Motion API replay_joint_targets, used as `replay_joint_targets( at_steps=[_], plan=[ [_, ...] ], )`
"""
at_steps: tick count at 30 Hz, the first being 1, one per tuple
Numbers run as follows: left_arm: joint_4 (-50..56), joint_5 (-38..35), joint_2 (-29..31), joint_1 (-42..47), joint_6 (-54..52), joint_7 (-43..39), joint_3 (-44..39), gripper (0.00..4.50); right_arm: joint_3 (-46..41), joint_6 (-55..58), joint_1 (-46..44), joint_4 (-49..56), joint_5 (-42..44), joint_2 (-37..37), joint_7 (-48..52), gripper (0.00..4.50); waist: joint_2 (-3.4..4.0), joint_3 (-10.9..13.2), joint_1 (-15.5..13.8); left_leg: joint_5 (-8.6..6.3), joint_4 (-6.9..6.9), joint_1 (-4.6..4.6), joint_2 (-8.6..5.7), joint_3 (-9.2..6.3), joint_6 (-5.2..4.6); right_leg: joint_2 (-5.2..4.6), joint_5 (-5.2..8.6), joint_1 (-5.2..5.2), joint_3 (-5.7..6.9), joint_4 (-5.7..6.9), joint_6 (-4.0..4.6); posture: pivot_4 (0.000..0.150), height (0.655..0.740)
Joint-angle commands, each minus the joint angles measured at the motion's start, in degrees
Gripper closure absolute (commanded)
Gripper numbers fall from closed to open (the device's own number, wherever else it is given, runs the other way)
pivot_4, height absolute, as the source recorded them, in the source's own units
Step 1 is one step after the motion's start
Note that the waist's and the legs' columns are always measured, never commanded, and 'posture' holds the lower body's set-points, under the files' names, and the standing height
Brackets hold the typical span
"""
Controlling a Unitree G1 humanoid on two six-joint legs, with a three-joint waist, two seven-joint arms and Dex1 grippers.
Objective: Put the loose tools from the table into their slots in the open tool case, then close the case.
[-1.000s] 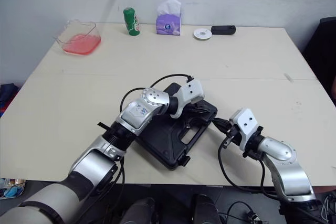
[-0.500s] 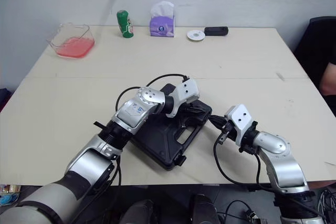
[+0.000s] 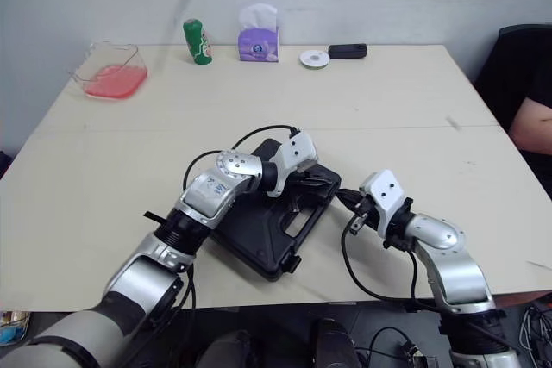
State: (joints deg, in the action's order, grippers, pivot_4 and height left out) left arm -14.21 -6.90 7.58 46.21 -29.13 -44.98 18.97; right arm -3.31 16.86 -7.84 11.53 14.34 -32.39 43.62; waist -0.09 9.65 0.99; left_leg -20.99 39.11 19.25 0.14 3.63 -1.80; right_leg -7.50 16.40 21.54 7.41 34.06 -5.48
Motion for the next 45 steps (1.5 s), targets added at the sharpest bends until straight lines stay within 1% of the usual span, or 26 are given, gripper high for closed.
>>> replay_joint_targets(
  at_steps=[1, 5, 8, 11, 13, 16, 17, 20, 25, 28, 30, 34, 37, 39, 45],
  plan=[
    [6.48, -3.80, 2.63, -0.39, 0.58, -5.73, -1.53, 4.50, -4.66, -3.50, 3.39, 2.93, 2.83, -3.42, 3.82, 4.49, 0.24, 0.30, -0.94, 0.01, 0.00, 0.09, -0.03, 0.01, -0.02, 0.00, 0.00, 0.07, 0.02, -0.01, -0.01, 0.150, 0.7400],
    [13.66, -6.16, 7.08, -0.41, -0.72, -8.86, -3.02, 4.50, -6.39, -4.85, 5.97, 3.38, 4.88, -5.74, 6.90, 4.49, 0.44, 0.71, -1.50, 0.07, 0.01, 0.30, -0.07, 0.02, -0.07, 0.03, -0.01, 0.21, 0.10, 0.03, -0.02, 0.150, 0.7400],
    [20.98, -10.06, 11.24, -2.59, -2.72, -13.15, -4.14, 4.50, -6.12, -6.35, 8.35, 3.65, 5.41, -8.14, 10.81, 4.49, 0.53, 0.78, -1.80, 0.09, 0.01, 0.41, -0.14, 0.00, -0.12, 0.03, -0.06, 0.20, 0.13, 0.04, -0.11, 0.150, 0.7400],
    [28.11, -10.94, 17.41, -6.78, -0.44, -18.08, -3.28, 4.50, -5.76, -5.46, 12.04, 6.32, 8.82, -9.38, 14.95, 4.49, 0.61, 0.84, -2.03, 0.08, 0.00, 0.49, -0.15, -0.04, -0.14, 0.06, -0.09, 0.20, 0.17, -0.11, -0.16, 0.150, 0.7400],
    [31.37, -11.16, 21.12, -10.14, 0.01, -19.51, -3.34, 4.50, -4.30, -5.27, 14.95, 9.58, 10.17, -9.04, 16.00, 4.49, 0.71, 0.95, -2.31, 0.07, -0.04, 0.50, -0.14, -0.08, -0.14, 0.08, -0.09, 0.19, 0.21, -0.15, -0.16, 0.150, 0.7400],
    [35.03, -12.52, 23.84, -15.05, 0.60, -20.41, -3.84, 4.50, -0.43, -10.16, 19.23, 10.83, 6.47, -9.27, 17.85, 4.49, 0.70, 1.06, -2.49, 0.08, 0.00, 0.50, -0.14, -0.09, -0.14, 0.07, -0.09, 0.18, 0.20, -0.15, -0.16, 0.150, 0.7400],
    [36.03, -12.36, 24.37, -16.37, 1.15, -20.37, -3.68, 4.50, 0.63, -11.80, 20.14, 10.43, 5.22, -9.64, 18.58, 4.49, 0.65, 1.12, -2.60, 0.09, 0.01, 0.50, -0.17, -0.11, -0.16, 0.05, -0.09, 0.16, 0.20, -0.17, -0.18, 0.150, 0.7400],
    [38.55, -10.38, 25.74, -20.03, 0.23, -18.15, -2.30, 4.50, 2.74, -11.85, 20.68, 10.49, 5.91, -8.70, 18.72, 4.49, 0.65, 1.26, -2.60, 0.12, 0.03, 0.48, -0.28, -0.15, -0.23, -0.08, -0.14, 0.11, 0.12, -0.30, -0.27, 0.150, 0.7400],
    [40.13, -7.60, 26.97, -23.07, -1.75, -14.62, -0.01, 4.50, 5.83, -11.95, 20.60, 11.55, 6.55, -8.53, 19.62, 4.49, 0.67, 1.27, -2.59, 0.09, 0.01, 0.44, -0.27, -0.19, -0.20, -0.10, -0.13, 0.11, 0.10, -0.29, -0.25, 0.150, 0.7400],
    [37.21, -3.89, 27.84, -24.61, 3.72, -14.10, 1.92, 4.50, 7.08, -12.47, 20.30, 11.81, 6.39, -8.28, 19.51, 4.49, 0.68, 1.27, -2.62, 0.09, 0.00, 0.44, -0.26, -0.21, -0.19, -0.09, -0.13, 0.10, 0.13, -0.30, -0.24, 0.150, 0.7400],
    [35.42, -2.73, 27.13, -24.59, 3.37, -12.65, 3.04, 4.50, 7.82, -13.36, 19.45, 11.27, 5.74, -8.24, 19.54, 4.49, 0.68, 1.27, -2.64, 0.09, 0.00, 0.38, -0.27, -0.20, -0.19, -0.10, -0.13, 0.04, 0.13, -0.32, -0.23, 0.150, 0.7400],
    [34.98, -0.62, 27.84, -25.56, 1.93, -11.94, 6.91, 4.50, 9.30, -12.59, 17.24, 11.30, 6.21, -7.20, 18.99, 4.49, 0.73, 1.23, -2.65, 0.09, 0.00, 0.23, -0.26, -0.19, -0.20, -0.12, -0.13, -0.06, 0.10, -0.31, -0.23, 0.150, 0.7400],
    [33.67, 0.10, 27.01, -26.09, 1.05, -9.90, 7.97, 4.50, 9.82, -12.63, 16.22, 11.75, 6.33, -6.48, 18.34, 4.49, 0.76, 1.19, -2.76, 0.07, -0.01, 0.20, -0.26, -0.20, -0.20, -0.14, -0.12, -0.07, 0.09, -0.31, -0.22, 0.150, 0.7400],
    [32.83, 1.09, 27.52, -26.37, 1.26, -9.53, 9.19, 4.50, 9.88, -12.82, 16.23, 11.81, 6.65, -6.02, 17.95, 4.49, 0.73, 1.12, -2.86, 0.07, -0.01, 0.20, -0.26, -0.20, -0.21, -0.16, -0.12, -0.09, 0.09, -0.32, -0.22, 0.150, 0.7400],
    [31.82, 0.65, 28.50, -26.69, -0.46, -8.71, 9.58, 4.50, 10.06, -13.67, 16.42, 12.28, 7.19, -5.82, 18.82, 4.49, 0.75, 0.91, -2.94, 0.05, -0.01, 0.08, -0.26, -0.21, -0.22, -0.19, -0.11, -0.19, 0.07, -0.33, -0.21, 0.150, 0.7400]
  ],
)
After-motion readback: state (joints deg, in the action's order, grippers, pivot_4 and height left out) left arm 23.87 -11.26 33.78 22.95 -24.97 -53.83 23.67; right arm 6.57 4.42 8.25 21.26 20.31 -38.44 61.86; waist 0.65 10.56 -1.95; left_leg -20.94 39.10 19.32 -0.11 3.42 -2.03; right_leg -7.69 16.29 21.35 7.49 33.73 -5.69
